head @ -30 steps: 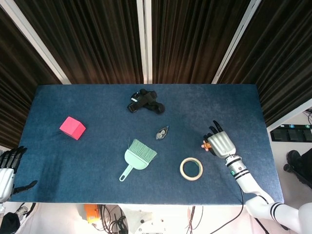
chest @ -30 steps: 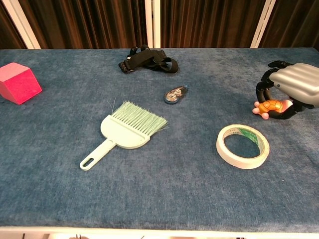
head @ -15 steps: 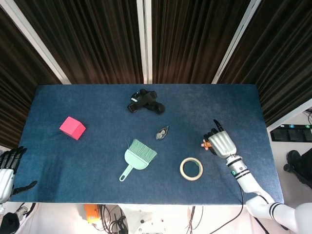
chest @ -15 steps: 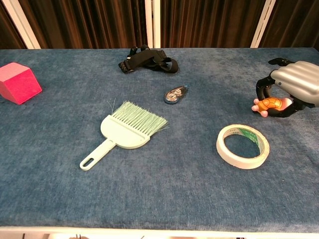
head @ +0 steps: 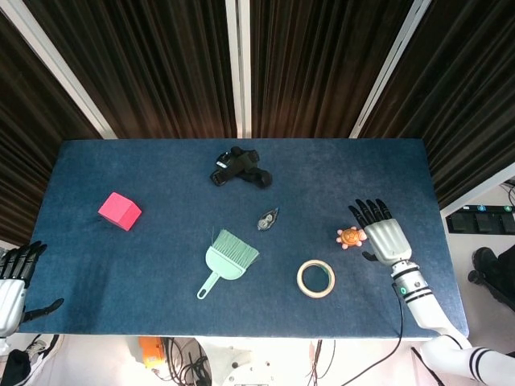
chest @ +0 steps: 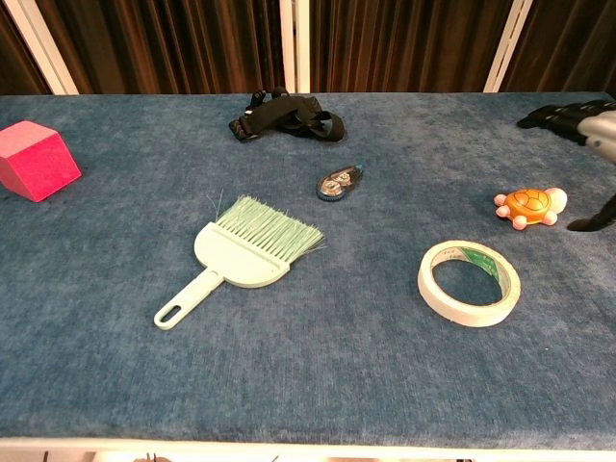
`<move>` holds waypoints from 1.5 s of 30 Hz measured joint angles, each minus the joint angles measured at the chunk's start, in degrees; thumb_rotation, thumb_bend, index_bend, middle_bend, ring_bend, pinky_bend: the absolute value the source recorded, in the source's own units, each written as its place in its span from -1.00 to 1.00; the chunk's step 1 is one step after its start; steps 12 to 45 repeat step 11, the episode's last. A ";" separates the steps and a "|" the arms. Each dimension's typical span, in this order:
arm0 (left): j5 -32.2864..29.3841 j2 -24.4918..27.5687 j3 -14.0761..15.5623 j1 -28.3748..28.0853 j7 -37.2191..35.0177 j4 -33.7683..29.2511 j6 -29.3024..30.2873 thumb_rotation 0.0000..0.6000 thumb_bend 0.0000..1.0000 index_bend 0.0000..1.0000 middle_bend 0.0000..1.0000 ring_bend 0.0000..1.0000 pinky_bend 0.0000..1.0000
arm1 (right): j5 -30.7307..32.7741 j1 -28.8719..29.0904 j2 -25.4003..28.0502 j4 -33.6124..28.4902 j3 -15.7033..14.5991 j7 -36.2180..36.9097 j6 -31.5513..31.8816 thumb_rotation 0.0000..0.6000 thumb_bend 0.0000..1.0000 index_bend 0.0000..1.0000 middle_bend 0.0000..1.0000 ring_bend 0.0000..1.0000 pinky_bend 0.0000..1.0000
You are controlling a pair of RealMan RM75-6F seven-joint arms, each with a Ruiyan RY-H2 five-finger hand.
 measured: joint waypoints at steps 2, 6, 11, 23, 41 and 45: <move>0.16 0.44 0.05 0.15 0.56 -0.78 0.35 1.00 -1.00 -0.87 -0.96 -1.00 -0.91 | -0.34 -1.54 1.59 -1.64 -0.42 -0.08 2.39 1.00 -1.00 -1.00 -1.00 -1.00 -1.00; 0.04 1.26 -0.05 0.41 1.46 -1.87 0.77 1.00 -1.00 -0.87 -0.96 -1.00 -0.91 | -1.98 -6.98 5.59 -5.07 -2.06 1.16 10.78 1.00 -1.00 -1.00 -1.00 -1.00 -1.00; 0.21 1.09 -0.05 0.43 2.16 -1.98 0.85 1.00 -1.00 -0.87 -0.96 -1.00 -0.91 | -3.29 -15.37 8.79 -6.17 -4.15 6.89 21.11 1.00 -1.00 -1.00 -1.00 -1.00 -1.00; 0.21 1.09 -0.05 0.43 2.16 -1.98 0.85 1.00 -1.00 -0.87 -0.96 -1.00 -0.91 | -3.29 -15.37 8.79 -6.17 -4.15 6.89 21.11 1.00 -1.00 -1.00 -1.00 -1.00 -1.00; 0.21 1.09 -0.05 0.43 2.16 -1.98 0.85 1.00 -1.00 -0.87 -0.96 -1.00 -0.91 | -3.29 -15.37 8.79 -6.17 -4.15 6.89 21.11 1.00 -1.00 -1.00 -1.00 -1.00 -1.00; 0.21 1.09 -0.05 0.43 2.16 -1.98 0.85 1.00 -1.00 -0.87 -0.96 -1.00 -0.91 | -3.29 -15.37 8.79 -6.17 -4.15 6.89 21.11 1.00 -1.00 -1.00 -1.00 -1.00 -1.00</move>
